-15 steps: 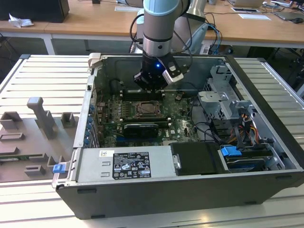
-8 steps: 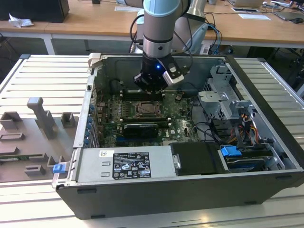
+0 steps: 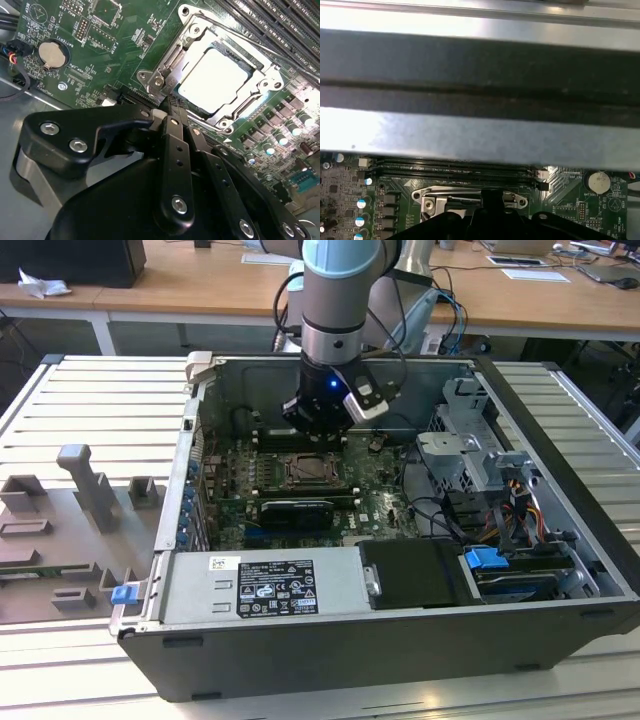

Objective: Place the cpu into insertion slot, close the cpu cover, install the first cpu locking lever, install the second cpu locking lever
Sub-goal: 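Install the second cpu locking lever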

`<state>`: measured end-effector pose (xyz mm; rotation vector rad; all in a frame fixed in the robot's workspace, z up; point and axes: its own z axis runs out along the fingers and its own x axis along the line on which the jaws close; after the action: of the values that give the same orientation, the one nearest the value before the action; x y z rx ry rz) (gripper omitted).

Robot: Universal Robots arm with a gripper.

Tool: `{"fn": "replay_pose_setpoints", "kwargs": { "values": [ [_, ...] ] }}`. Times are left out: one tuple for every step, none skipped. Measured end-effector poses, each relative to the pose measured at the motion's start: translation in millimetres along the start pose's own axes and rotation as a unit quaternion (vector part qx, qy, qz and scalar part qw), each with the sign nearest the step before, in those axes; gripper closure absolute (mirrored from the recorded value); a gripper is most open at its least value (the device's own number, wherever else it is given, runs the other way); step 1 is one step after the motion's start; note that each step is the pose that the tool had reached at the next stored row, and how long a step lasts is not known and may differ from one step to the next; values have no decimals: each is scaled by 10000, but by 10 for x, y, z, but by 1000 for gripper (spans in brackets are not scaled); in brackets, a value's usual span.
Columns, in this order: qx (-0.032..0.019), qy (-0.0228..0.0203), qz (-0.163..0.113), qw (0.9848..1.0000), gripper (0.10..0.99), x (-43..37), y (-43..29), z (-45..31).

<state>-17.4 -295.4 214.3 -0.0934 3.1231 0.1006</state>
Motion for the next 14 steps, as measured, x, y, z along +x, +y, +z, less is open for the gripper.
{"fn": "replay_pose_setpoints", "kwargs": {
  "values": [
    [0, 0, 0, 10000, 980, 0, -5, 0],
    [0, 0, 0, 10000, 980, 1, -13, -1],
    [0, 0, 0, 10000, 980, 1, -19, -1],
    [0, 0, 0, 10000, 980, 2, -24, -2],
    [0, 0, 0, 10000, 980, 2, -31, -2],
    [0, 0, 0, 10000, 980, 2, -38, -3],
    [0, 0, 0, 10000, 980, 3, -44, -3],
    [-1, -1, 0, 10000, 980, 3, -47, -2],
    [-1, 0, 1, 10000, 980, 3, -48, -3],
    [1, 0, 0, 10000, 980, 3, -50, -4],
    [1, 1, 0, 10000, 980, 3, -50, -9],
    [1, 1, 0, 10000, 980, 3, -50, -15],
    [0, 0, 0, 10000, 980, 3, -48, -26],
    [0, 0, 1, 10000, 980, 2, -46, -73]
  ]
}}
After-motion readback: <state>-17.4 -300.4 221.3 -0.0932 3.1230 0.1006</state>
